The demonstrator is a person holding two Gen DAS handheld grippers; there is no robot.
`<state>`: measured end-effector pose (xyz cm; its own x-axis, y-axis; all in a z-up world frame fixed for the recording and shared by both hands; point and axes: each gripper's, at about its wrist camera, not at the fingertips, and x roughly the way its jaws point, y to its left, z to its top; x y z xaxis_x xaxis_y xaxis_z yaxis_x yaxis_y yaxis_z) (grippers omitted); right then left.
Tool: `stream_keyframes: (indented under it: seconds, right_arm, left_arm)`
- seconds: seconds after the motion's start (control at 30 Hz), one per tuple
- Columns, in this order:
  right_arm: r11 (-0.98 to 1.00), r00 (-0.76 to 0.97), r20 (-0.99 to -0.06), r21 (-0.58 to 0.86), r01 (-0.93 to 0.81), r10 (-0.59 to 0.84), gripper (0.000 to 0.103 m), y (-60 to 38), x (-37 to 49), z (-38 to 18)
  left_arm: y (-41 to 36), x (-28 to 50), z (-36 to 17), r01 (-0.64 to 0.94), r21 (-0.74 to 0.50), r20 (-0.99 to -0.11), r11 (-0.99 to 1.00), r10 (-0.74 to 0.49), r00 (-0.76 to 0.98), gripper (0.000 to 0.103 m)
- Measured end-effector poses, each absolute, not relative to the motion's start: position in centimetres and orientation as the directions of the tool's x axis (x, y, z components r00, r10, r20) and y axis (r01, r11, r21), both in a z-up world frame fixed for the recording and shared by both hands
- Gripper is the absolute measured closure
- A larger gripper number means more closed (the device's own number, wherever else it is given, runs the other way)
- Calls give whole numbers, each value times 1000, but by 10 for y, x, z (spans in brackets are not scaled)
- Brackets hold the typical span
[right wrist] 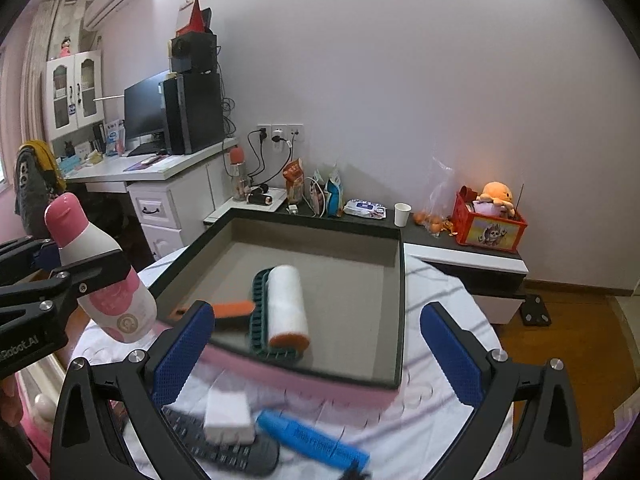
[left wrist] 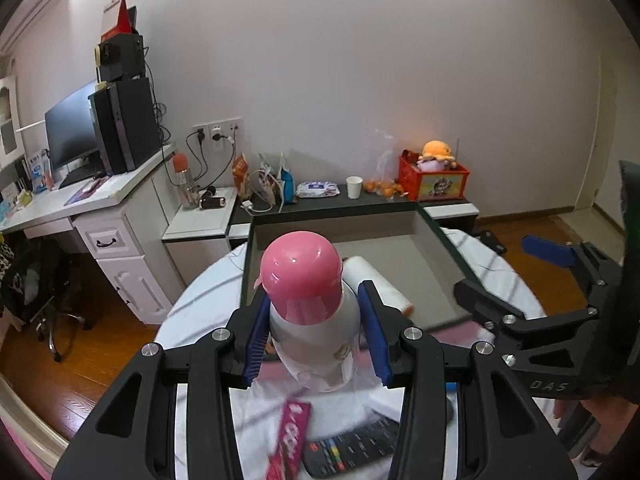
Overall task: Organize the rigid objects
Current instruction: 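Lift the white bottle with the left gripper and carry it over the box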
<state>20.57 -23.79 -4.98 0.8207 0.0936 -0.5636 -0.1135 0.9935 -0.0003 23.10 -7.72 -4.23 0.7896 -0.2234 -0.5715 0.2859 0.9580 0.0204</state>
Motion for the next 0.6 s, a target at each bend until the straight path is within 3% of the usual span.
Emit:
stream_keyframes:
  seconds: [0.47, 0.6]
  right_arm:
    - [991, 772, -628, -11, -135, 98, 0, -231, 264, -86]
    - [990, 761, -642, -18, -142, 97, 0, -229, 271, -93]
  left_arm:
    - [-82, 326, -99, 260, 38, -700, 965, -160, 696, 60]
    - [-82, 337, -104, 252, 34, -701, 967, -157, 696, 60]
